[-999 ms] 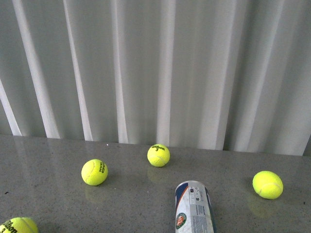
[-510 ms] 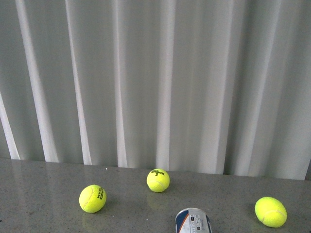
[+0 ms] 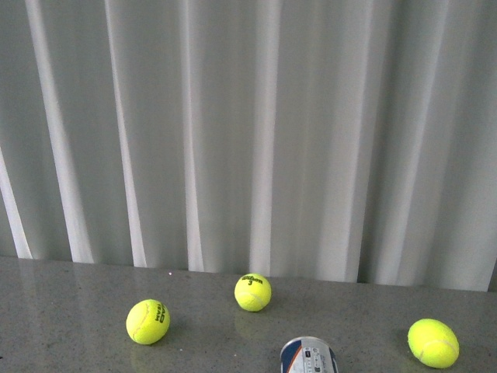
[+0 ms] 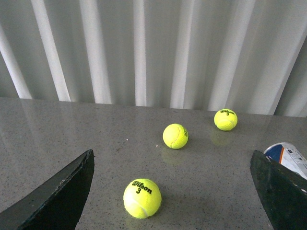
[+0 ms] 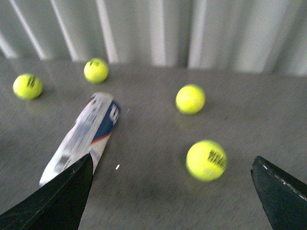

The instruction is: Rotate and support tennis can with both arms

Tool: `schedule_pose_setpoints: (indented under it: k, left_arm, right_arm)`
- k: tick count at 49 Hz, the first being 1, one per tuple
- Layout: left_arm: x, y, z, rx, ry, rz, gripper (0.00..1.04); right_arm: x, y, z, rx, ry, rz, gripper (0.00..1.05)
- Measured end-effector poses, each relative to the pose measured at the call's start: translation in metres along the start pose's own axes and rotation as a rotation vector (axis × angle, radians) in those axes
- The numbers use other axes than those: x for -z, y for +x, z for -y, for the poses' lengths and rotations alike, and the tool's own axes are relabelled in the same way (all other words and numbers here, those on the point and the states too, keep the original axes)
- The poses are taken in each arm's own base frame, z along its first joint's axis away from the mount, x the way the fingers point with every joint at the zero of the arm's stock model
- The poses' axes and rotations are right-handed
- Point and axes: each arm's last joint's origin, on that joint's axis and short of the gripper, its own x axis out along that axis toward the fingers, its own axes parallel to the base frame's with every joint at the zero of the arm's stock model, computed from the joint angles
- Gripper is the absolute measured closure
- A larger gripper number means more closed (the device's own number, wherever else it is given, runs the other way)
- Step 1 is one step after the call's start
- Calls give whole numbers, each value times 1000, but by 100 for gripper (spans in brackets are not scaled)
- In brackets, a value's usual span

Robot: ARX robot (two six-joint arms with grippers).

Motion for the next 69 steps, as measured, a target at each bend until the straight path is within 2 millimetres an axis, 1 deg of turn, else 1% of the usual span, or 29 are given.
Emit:
schedule_pose_setpoints:
  k: [4, 6, 10, 11, 13, 14, 15, 18, 25, 30, 33, 36, 40, 43, 50, 56, 65, 69]
  left_arm:
    - [0, 0, 0, 0, 0, 0, 7]
    - [0, 0, 0, 0, 0, 0, 7]
    - [0, 0, 0, 0, 0, 0, 7]
    - [0, 0, 0, 0, 0, 0, 7]
    - [0, 0, 0, 0, 0, 0, 7]
    - [0, 0, 0, 0, 0, 0, 7]
    - [0, 0, 0, 0, 0, 0, 7]
    - [0, 0, 0, 0, 0, 0, 7]
    - [0, 0, 0, 0, 0, 1, 7]
    - [0, 0, 0, 0, 0, 0, 7]
    - [0, 0, 0, 0, 0, 0, 7]
    - [0, 0, 0, 0, 0, 0, 7]
    - [0, 0, 0, 0, 0, 0, 7]
    - [0, 0, 0, 0, 0, 0, 7]
    - [0, 0, 0, 0, 0, 0, 7]
    - [0, 0, 0, 0, 0, 0, 7]
    - [0, 0, 0, 0, 0, 0, 7]
    - [0, 0, 0, 0, 0, 0, 7]
  right_arm:
    - [-19, 16, 1, -44, 52, -115, 7]
    - [-32, 32, -1, -83, 87, -174, 7]
    - [-42, 63, -3, -102, 133, -252, 7]
    - [-42, 67, -4, -105, 136, -265, 7]
    - [-41, 83, -6, -117, 169, -333, 7]
    - [-38, 95, -9, -126, 202, -388, 7]
    - [-36, 99, -10, -131, 207, -408, 7]
    - [-26, 120, -17, -172, 271, -523, 7]
    - [-8, 155, -34, -180, 320, -647, 7]
    - [2, 175, -43, -174, 339, -706, 7]
    - [6, 183, -47, -174, 346, -730, 7]
    - [8, 194, -52, -176, 352, -748, 7]
    - [8, 203, -56, -178, 357, -756, 7]
    - [10, 215, -60, -182, 364, -762, 7]
    - [17, 235, -69, -186, 365, -790, 7]
    - [25, 256, -75, -169, 361, -819, 7]
    - [32, 285, -87, -186, 337, -852, 7]
    - [35, 294, -91, -196, 312, -874, 7]
